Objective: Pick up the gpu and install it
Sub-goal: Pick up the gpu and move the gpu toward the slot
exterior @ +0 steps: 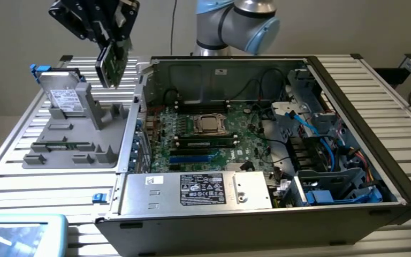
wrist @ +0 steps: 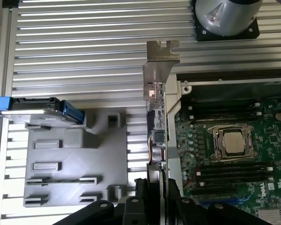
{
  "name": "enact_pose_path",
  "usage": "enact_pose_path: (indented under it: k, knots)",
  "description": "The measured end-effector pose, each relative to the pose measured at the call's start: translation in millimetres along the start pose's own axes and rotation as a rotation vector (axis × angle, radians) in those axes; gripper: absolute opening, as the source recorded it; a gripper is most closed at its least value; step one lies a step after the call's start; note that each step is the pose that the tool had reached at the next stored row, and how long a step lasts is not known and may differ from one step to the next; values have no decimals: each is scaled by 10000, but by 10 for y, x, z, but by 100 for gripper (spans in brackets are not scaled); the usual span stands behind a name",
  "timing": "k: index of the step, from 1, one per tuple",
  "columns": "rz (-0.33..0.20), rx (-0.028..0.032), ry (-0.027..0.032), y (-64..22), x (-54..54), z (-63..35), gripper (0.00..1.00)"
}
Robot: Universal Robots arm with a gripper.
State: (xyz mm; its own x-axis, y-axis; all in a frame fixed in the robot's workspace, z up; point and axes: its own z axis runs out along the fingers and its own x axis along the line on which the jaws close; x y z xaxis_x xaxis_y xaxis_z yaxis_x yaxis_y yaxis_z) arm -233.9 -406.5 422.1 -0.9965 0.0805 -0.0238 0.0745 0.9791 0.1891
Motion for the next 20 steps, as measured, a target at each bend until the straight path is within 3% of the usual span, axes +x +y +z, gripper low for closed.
enact_pose_path:
  k: [10, 20]
  knots:
    - [34, 12, 180, 19, -407, 4, 28]
    - [41, 15, 215, 46, -859, 20, 28]
